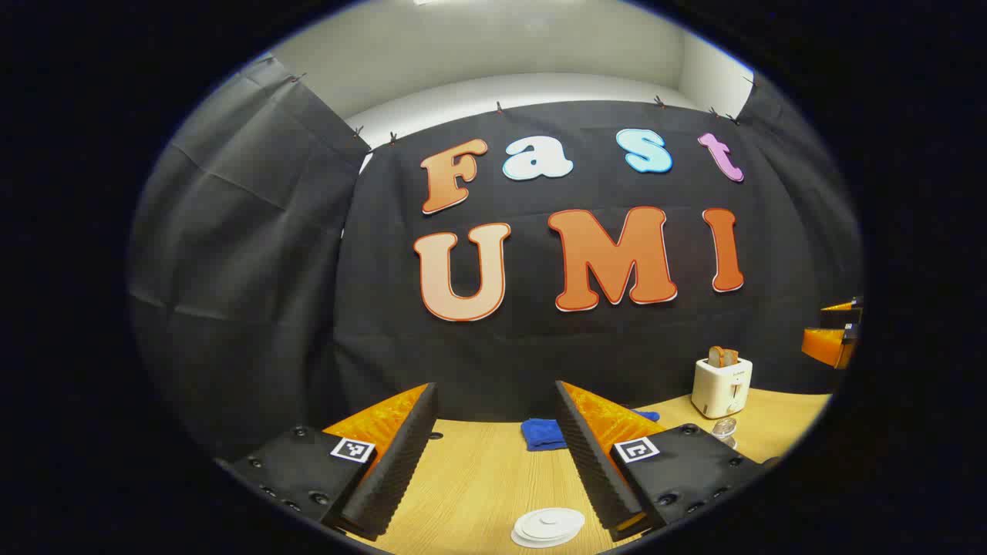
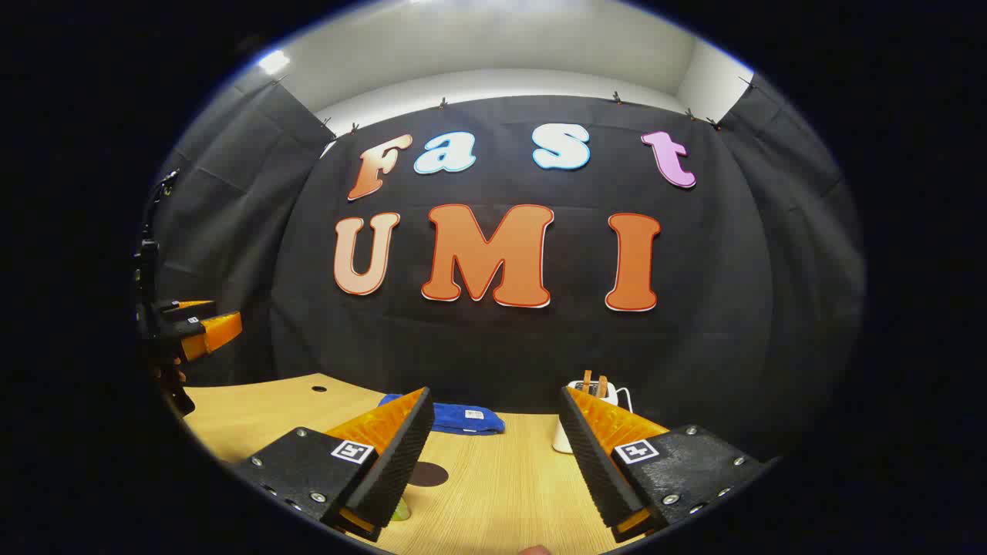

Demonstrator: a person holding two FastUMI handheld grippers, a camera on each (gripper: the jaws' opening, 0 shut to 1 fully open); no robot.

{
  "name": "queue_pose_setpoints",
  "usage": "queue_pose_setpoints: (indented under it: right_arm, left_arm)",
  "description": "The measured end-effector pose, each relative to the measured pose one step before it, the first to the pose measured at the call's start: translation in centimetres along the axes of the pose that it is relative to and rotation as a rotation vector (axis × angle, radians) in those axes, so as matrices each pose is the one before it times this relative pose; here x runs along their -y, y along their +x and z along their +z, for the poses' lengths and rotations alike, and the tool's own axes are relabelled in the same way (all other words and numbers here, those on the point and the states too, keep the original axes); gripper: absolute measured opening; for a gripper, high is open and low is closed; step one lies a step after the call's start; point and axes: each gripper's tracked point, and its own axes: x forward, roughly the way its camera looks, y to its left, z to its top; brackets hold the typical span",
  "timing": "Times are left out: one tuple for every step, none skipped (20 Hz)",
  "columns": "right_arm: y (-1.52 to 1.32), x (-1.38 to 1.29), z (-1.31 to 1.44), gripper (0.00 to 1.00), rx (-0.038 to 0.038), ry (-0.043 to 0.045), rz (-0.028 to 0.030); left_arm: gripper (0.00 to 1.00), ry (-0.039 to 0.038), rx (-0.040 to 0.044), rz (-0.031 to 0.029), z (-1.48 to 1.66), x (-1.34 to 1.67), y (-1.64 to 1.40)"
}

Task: Open the teacup lid with one hand, grasp the water bottle and pour water into the teacup with the other hand; after pouring, place the water bottle on the coaster and then close the teacup lid.

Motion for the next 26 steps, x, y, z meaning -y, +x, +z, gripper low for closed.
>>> queue_pose_setpoints:
  right_arm:
    - [-0.032,-0.212,-0.018,0.98,0.00028,0.00005,0.00580]
    - [0.020,-0.327,-0.052,0.97,0.00003,0.00113,0.00877]
    - [0.013,-0.273,-0.099,0.97,-0.00218,0.00010,0.00632]
    - [0.003,-0.030,-0.112,0.98,-0.00186,-0.00268,0.00236]
    - [-0.069,0.002,0.037,0.98,-0.00202,-0.00521,-0.00168]
    - [-0.001,-0.091,0.093,0.97,0.00295,-0.00463,0.00296]
    - [-0.103,-0.267,0.090,0.97,-0.00054,-0.00159,0.01001]
    - [-0.168,-0.305,0.052,0.97,-0.00061,0.00259,0.01264]
    - [-0.008,-0.241,0.125,0.98,0.00059,0.00233,0.00642]
    - [-0.016,0.142,0.159,0.98,0.00318,-0.00055,-0.00011]
    - [-0.054,0.183,0.089,0.98,0.00457,-0.00403,-0.00488]
    - [-0.081,0.109,0.248,0.97,0.00902,-0.00409,-0.00431]
    - [-0.040,0.117,0.311,0.97,0.01130,-0.00274,-0.00468]
    - [-0.036,0.065,0.194,0.97,0.00622,-0.00108,-0.00542]
    - [0.111,0.051,0.083,0.97,0.00124,0.00032,-0.00169]
    - [-0.101,0.048,-0.274,0.98,-0.00198,0.00102,-0.00262]
    - [0.044,-0.032,-0.108,0.98,-0.00508,0.00039,-0.00137]
    - [0.095,-0.039,-0.155,0.98,-0.00506,-0.00086,0.00099]
    - [0.042,-0.151,-0.188,0.98,-0.00335,-0.00213,0.00443]
    - [0.017,-0.235,-0.176,0.98,-0.00437,-0.00180,0.00454]
    - [-0.013,-0.204,-0.200,0.98,-0.00261,-0.00067,0.00745]
    - [-0.013,-0.271,-0.245,0.98,-0.00343,-0.00045,0.00855]
    - [0.015,-0.381,-0.287,0.98,-0.00354,-0.00116,0.01106]
    - [-0.069,-0.423,-0.413,0.98,-0.00474,-0.00291,0.01047]
    - [0.006,-0.292,-0.414,0.98,-0.00526,-0.00355,0.00983]
    - [-0.001,-0.464,-0.328,0.98,-0.00455,-0.00471,0.01117]
  left_arm:
    - [0.96,-0.00443,0.00588,0.00443,0.091,-0.025,-0.130]
    - [0.96,-0.00421,0.00658,-0.00074,0.140,0.092,-0.256]
    - [0.96,-0.00021,0.00381,-0.00580,0.090,0.291,-0.176]
    - [0.96,0.00031,0.00149,-0.00462,0.213,0.220,-0.004]
    - [0.96,0.00171,-0.00303,-0.00117,-0.212,0.199,0.020]
    - [0.96,0.00732,-0.00555,0.00377,-0.158,0.017,0.010]
    - [0.96,0.00137,-0.00236,0.00269,-0.171,0.040,0.171]
    - [0.96,-0.00421,-0.00633,-0.00335,-0.205,0.323,0.036]
    - [0.96,-0.00032,-0.00602,-0.00838,-0.266,0.557,0.059]
    - [0.96,-0.00243,-0.00176,-0.00067,0.017,0.151,-0.026]
    - [0.96,-0.00336,-0.00002,0.00016,0.031,-0.045,0.119]
    - [0.97,-0.00261,0.00452,0.00209,0.107,0.112,-0.041]
    - [0.97,-0.00186,0.00430,0.00693,0.195,-0.148,-0.056]
    - [0.98,0.00151,0.00724,0.01748,0.192,-0.327,-0.053]
    - [0.98,0.00108,0.00990,0.02600,0.160,-0.635,-0.025]
    - [0.98,-0.00013,0.00921,0.01467,0.332,-0.321,-0.069]
    - [0.96,0.00172,0.00877,0.00086,0.375,0.102,-0.038]
    - [0.96,0.00028,0.00459,-0.00495,0.109,0.260,-0.223]
    - [0.96,-0.00290,-0.00457,-0.01013,-0.360,0.182,-0.156]
    - [0.98,-0.00118,-0.00800,-0.00909,-0.290,0.188,-0.073]
    - [0.98,0.00274,-0.00862,-0.00779,-0.406,0.086,0.162]
    - [0.98,0.00337,-0.00820,0.00069,-0.438,-0.064,0.016]
    - [0.96,0.00434,-0.01097,-0.00315,-0.601,-0.036,0.080]
    - [0.98,0.00136,-0.00961,-0.00817,-0.420,0.223,0.072]
    - [0.98,-0.00254,-0.01224,-0.00932,-0.670,0.219,0.044]
    - [0.96,-0.00314,-0.01382,-0.01273,-0.783,0.240,0.190]
